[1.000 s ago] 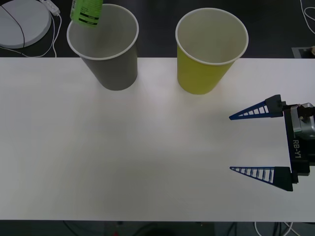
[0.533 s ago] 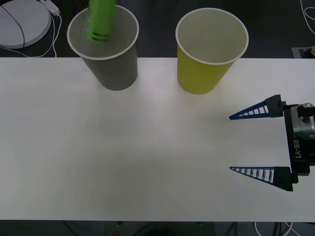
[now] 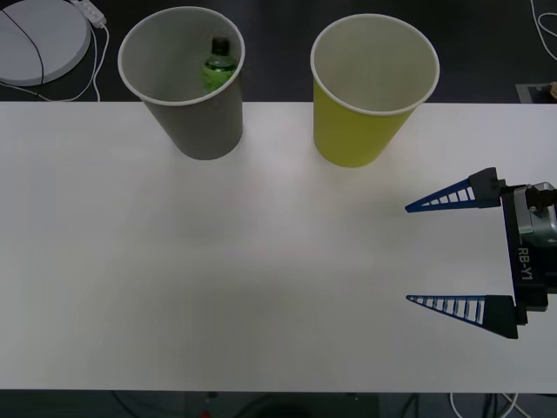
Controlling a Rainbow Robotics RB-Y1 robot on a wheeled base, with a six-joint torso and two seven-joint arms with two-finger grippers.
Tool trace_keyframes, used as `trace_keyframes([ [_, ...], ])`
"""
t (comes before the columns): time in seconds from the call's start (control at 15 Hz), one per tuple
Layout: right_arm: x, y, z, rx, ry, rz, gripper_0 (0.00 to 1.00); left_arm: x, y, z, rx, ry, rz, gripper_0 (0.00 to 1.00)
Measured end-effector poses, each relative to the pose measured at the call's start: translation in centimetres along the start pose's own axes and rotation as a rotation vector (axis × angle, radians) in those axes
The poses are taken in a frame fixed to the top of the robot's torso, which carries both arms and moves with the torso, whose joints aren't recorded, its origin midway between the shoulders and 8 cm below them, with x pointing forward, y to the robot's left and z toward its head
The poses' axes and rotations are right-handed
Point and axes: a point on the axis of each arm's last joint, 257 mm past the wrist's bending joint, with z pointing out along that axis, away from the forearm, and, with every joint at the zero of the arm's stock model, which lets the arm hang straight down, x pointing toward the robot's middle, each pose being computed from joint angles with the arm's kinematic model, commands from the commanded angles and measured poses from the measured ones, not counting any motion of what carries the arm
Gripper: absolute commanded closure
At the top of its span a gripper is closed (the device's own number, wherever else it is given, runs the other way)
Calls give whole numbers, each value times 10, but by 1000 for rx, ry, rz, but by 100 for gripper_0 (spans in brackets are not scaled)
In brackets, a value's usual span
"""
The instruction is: Put the can into the green bin and the plastic bottle into the gray bin
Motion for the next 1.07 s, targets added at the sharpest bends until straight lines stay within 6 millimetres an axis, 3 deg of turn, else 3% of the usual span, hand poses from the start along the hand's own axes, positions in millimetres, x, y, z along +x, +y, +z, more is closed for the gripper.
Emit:
trace_keyframes([
  [0.47,0,0,0,0,0,0,0,16,0,-13,-3,12,4,0],
  [1.07,0,0,0,0,0,0,0,72,-5,-37,58,-9,-27,0],
])
